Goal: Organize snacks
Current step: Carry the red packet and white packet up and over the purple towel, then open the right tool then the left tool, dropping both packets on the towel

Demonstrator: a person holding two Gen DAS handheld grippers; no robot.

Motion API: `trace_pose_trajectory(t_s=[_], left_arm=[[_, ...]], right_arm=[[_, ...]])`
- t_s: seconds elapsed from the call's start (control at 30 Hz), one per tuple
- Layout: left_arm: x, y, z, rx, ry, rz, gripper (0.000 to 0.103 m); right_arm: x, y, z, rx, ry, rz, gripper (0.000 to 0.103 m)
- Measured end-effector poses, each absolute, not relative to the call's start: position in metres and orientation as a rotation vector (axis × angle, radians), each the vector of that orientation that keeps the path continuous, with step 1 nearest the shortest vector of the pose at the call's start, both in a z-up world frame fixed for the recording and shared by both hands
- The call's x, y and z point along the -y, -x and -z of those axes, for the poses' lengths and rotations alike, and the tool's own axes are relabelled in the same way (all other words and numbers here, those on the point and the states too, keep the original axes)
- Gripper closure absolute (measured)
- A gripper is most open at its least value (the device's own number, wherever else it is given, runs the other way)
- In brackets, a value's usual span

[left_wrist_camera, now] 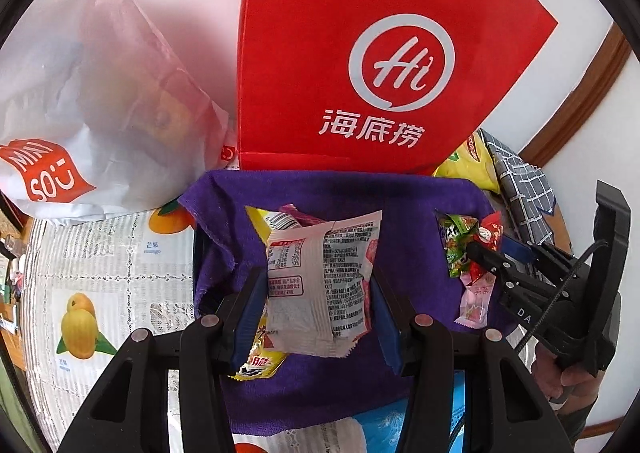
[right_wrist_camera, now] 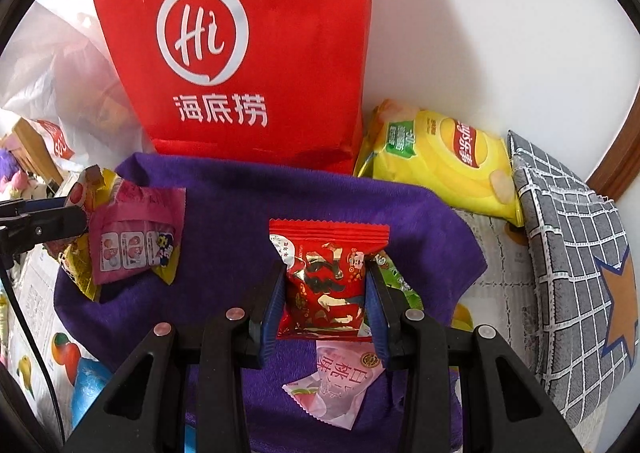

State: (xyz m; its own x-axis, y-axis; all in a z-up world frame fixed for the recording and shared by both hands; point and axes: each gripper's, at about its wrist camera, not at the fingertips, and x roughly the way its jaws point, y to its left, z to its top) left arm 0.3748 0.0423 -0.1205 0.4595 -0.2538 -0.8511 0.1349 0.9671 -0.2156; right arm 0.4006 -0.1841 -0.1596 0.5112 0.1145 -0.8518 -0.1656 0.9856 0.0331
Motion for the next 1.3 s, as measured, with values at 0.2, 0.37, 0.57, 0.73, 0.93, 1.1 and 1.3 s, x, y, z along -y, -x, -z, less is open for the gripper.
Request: trace_pose_trajectory(t_s=[0.2, 0.37, 0.57, 0.73, 0.93, 1.1, 1.3], left_arm=[[-0.042, -0.377, 0.123, -1.076, 0.120, 0.242, 0.054], [-0.043, -0.377, 0.123, -1.078, 0.121, 0.245, 0.054], [-0.040, -0.377, 0.122, -1.080, 0.111, 0.251, 0.054], [-0.035, -0.377, 0.121, -1.080, 0.097, 0.265, 0.046], [-0.028, -0.369, 0.108, -1.033, 0.078, 0.294, 0.034], [-0.026, -0.364, 0.099, -1.006, 0.072, 0.294, 0.034], [-0.022, -0.356, 0.088, -0.973, 0.058, 0.292, 0.034]], right_arm=[[0.189, -0.403, 0.166, -1.047, 0.051, -0.148, 0.064], [0.190, -0.403, 0.166, -1.050, 0.058, -0.139, 0.060], [0.189, -0.400, 0.160, -1.033, 0.056, -0.145, 0.050], [0.186, -0.391, 0.142, -0.961, 0.065, -0.159, 0.036], [0.190, -0.386, 0.127, -0.919, 0.030, -0.145, 0.028], [0.191, -0.384, 0.120, -0.921, 0.020, -0.116, 0.024], [0.193, -0.370, 0.108, -0.898, 0.004, -0.080, 0.018]])
